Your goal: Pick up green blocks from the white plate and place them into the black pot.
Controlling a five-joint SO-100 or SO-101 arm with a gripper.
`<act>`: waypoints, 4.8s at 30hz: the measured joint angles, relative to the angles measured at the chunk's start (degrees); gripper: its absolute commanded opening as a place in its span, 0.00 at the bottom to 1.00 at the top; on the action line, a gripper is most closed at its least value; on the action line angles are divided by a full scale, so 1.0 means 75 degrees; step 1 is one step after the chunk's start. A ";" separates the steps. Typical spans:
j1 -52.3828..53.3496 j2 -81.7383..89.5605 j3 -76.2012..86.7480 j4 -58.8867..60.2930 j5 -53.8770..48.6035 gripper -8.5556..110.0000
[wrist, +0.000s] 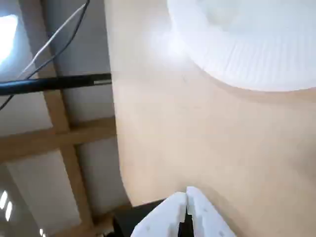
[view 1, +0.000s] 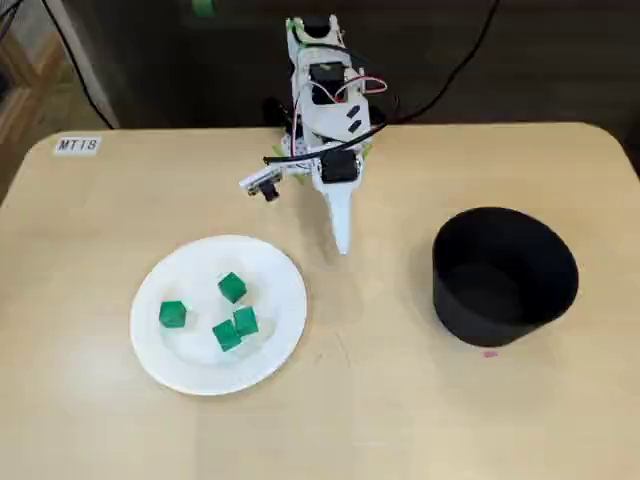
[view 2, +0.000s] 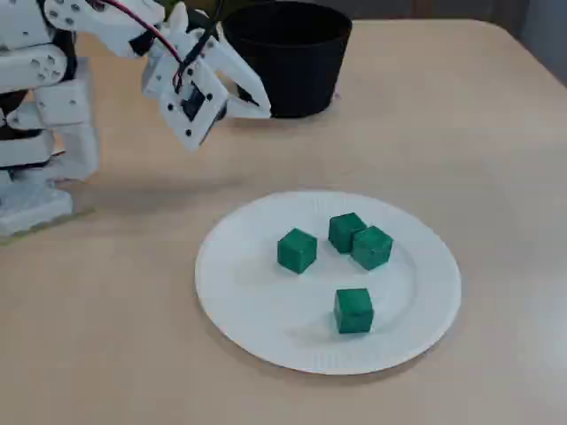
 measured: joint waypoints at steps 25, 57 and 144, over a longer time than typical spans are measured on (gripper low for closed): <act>0.3691 -0.5320 -0.5742 0.1031 -0.1207 0.05; 0.5602 -1.3594 -1.1566 0.4289 -0.3680 0.31; -0.4875 -0.9809 -0.9035 0.0855 -0.0445 0.05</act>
